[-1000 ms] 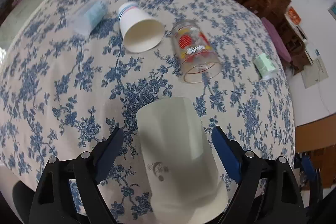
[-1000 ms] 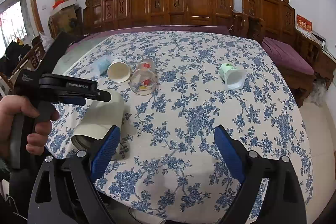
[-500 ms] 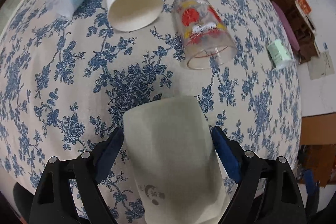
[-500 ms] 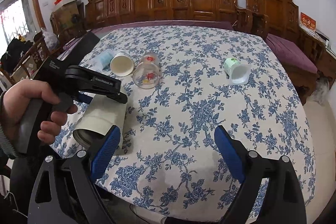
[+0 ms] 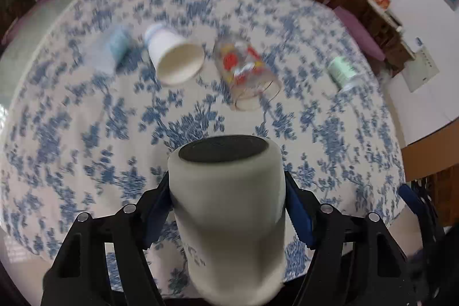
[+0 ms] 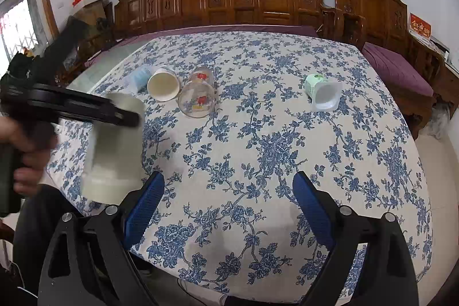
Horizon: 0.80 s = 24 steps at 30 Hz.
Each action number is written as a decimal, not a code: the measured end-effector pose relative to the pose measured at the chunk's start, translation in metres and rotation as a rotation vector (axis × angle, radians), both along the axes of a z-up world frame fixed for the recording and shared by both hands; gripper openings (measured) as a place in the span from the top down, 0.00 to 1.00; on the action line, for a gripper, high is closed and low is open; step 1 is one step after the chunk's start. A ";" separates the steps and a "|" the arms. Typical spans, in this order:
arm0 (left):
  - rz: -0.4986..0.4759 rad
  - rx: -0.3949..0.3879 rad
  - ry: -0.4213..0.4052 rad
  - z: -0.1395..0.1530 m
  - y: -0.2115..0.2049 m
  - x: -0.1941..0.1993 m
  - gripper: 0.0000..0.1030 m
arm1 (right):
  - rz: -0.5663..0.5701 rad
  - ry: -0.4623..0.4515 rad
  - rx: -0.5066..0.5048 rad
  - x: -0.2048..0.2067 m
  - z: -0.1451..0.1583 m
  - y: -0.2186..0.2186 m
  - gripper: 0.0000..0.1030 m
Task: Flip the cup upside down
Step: 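Grasp the cream cup with the left gripper while the right gripper releases it, then rotate the cream cup rim-down with the left gripper and lower it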
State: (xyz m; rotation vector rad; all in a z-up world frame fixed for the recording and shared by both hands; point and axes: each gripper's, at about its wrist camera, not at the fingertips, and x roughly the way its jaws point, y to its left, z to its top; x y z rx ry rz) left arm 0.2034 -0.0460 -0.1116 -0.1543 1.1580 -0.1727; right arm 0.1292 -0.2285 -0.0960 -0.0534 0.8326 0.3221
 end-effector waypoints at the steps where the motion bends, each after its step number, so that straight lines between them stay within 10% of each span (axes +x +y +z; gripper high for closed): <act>1: -0.011 0.011 -0.029 0.008 0.001 -0.006 0.34 | 0.001 0.000 -0.002 0.000 0.000 0.001 0.10; 12: -0.048 0.144 -0.190 0.035 -0.006 -0.004 0.34 | 0.013 0.001 -0.022 -0.003 -0.005 0.008 0.10; 24: -0.093 0.219 -0.193 0.008 -0.024 0.010 0.34 | -0.001 0.011 -0.017 0.001 -0.008 0.002 0.10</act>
